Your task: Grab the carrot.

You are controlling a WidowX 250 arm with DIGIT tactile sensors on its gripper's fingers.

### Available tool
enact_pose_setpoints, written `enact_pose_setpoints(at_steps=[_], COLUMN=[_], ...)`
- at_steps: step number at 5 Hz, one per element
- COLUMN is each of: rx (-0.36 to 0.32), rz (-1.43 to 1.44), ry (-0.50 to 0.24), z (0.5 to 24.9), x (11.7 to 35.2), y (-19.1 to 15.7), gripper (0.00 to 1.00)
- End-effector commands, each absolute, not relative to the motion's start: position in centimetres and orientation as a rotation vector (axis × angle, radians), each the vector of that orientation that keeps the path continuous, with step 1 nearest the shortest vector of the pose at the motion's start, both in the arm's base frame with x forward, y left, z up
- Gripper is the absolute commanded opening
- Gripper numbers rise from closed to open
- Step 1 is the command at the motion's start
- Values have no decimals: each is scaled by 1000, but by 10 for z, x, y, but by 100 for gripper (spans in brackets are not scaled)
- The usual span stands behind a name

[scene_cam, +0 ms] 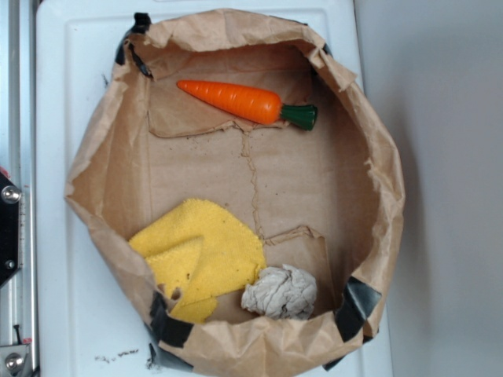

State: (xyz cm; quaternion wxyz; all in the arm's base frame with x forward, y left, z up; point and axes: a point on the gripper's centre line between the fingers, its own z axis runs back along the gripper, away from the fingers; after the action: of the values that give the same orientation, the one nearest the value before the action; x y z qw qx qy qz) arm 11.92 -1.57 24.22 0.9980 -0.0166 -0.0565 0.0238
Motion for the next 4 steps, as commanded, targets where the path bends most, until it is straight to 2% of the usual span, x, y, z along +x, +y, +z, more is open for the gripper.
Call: enact_pose_setpoints(at_steps=[1,2,3,4], rx=[-33,4,37,17], rz=[48,173,262,124], ry=[-113,-59,-47,-109], z=[242,218,219,217], x=[119,169,218,252], y=[-16,-5,-16,-2], gripper=[100,100,100,100])
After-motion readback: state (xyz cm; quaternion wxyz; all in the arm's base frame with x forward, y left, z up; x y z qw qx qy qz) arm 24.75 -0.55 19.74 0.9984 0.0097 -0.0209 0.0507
